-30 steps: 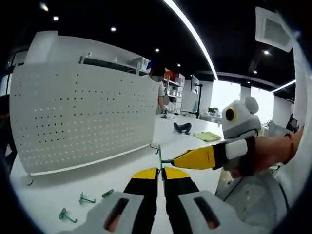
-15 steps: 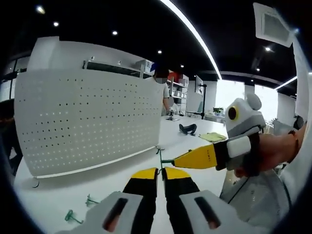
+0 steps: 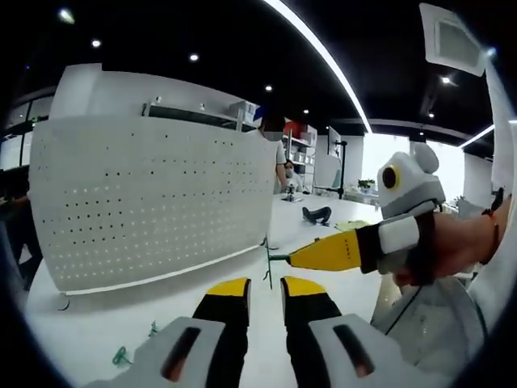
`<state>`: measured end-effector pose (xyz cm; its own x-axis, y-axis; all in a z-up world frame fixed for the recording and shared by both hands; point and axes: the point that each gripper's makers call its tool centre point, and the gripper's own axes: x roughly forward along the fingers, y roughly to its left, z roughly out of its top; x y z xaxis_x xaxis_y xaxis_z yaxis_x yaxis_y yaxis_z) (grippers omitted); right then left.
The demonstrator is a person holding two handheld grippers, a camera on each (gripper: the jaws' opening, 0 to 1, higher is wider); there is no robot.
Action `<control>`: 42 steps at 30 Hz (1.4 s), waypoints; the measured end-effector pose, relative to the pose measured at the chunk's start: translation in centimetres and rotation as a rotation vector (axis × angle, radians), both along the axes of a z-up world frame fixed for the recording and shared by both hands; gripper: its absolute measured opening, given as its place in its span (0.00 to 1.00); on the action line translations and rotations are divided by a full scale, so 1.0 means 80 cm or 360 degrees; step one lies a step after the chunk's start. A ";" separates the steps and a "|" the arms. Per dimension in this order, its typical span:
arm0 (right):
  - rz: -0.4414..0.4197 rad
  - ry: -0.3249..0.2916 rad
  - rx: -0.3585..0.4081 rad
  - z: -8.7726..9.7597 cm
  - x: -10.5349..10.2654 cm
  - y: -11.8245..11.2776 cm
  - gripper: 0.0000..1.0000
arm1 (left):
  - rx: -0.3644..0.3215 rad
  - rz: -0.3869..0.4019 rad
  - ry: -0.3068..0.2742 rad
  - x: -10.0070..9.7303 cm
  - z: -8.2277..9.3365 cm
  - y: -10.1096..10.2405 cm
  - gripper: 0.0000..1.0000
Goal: Insert the hook assembly into the mounting plate slot until the hook locks in place.
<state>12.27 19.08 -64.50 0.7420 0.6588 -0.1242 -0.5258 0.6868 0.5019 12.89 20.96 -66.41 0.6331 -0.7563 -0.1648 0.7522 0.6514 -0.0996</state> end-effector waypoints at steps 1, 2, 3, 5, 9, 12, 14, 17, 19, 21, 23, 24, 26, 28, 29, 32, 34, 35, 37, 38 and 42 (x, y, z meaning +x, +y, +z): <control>-0.0012 -0.0013 -0.0019 0.002 0.002 -0.001 0.02 | -0.0001 0.0001 0.0000 0.000 -0.001 0.001 0.16; -0.0017 -0.0020 -0.0023 0.003 0.003 -0.001 0.02 | -0.0001 0.0008 0.0004 -0.001 -0.002 0.004 0.16; -0.0025 -0.0022 -0.0022 0.005 0.004 -0.002 0.02 | -0.0003 0.0013 0.0004 -0.001 -0.002 0.006 0.17; -0.0037 -0.0050 -0.0041 0.011 0.007 -0.003 0.02 | -0.0011 0.0019 0.0001 -0.002 -0.001 0.009 0.18; -0.0065 -0.0101 -0.0118 0.019 0.014 -0.006 0.02 | -0.0015 0.0037 0.0005 -0.003 -0.004 0.016 0.19; -0.0083 -0.0141 -0.0179 0.023 0.020 -0.008 0.02 | -0.0003 0.0034 0.0006 -0.008 -0.007 0.017 0.21; -0.0095 -0.0149 -0.0196 0.026 0.023 -0.009 0.02 | -0.0006 0.0043 0.0007 -0.009 -0.008 0.020 0.22; -0.0117 -0.0172 -0.0220 0.031 0.031 -0.013 0.02 | -0.0025 0.0049 0.0007 -0.011 -0.008 0.023 0.25; -0.0129 -0.0180 -0.0243 0.034 0.036 -0.015 0.02 | -0.0019 0.0051 0.0009 -0.012 -0.009 0.024 0.26; -0.0138 -0.0230 -0.0292 0.041 0.042 -0.016 0.02 | -0.0015 0.0053 0.0010 -0.014 -0.009 0.026 0.27; -0.0152 -0.0241 -0.0324 0.044 0.049 -0.017 0.02 | -0.0020 0.0055 0.0012 -0.015 -0.009 0.029 0.27; -0.0166 -0.0255 -0.0327 0.048 0.053 -0.019 0.02 | -0.0025 0.0053 0.0016 -0.017 -0.009 0.031 0.27; -0.0214 -0.0258 -0.0326 0.052 0.060 -0.024 0.02 | -0.0018 0.0054 0.0012 -0.019 -0.010 0.033 0.28; -0.0246 -0.0281 -0.0334 0.057 0.067 -0.027 0.02 | -0.0012 0.0053 0.0012 -0.021 -0.011 0.037 0.28; -0.0257 -0.0279 -0.0341 0.058 0.072 -0.028 0.02 | -0.0019 0.0055 0.0016 -0.022 -0.011 0.040 0.28; -0.0278 -0.0286 -0.0347 0.065 0.083 -0.030 0.02 | -0.0032 0.0059 0.0026 -0.023 -0.013 0.043 0.28; -0.0305 -0.0314 -0.0376 0.070 0.089 -0.033 0.02 | -0.0024 0.0051 0.0026 -0.024 -0.014 0.044 0.29; -0.0314 -0.0315 -0.0382 0.072 0.094 -0.034 0.02 | -0.0019 0.0047 0.0028 -0.025 -0.015 0.045 0.29; -0.0334 -0.0322 -0.0392 0.074 0.100 -0.036 0.02 | -0.0017 0.0044 0.0029 -0.026 -0.015 0.046 0.30; -0.0342 -0.0322 -0.0400 0.075 0.105 -0.037 0.02 | -0.0020 0.0044 0.0031 -0.026 -0.016 0.048 0.30; -0.0413 -0.0358 -0.0448 0.083 0.121 -0.045 0.02 | -0.0023 0.0045 0.0033 -0.027 -0.016 0.053 0.32</control>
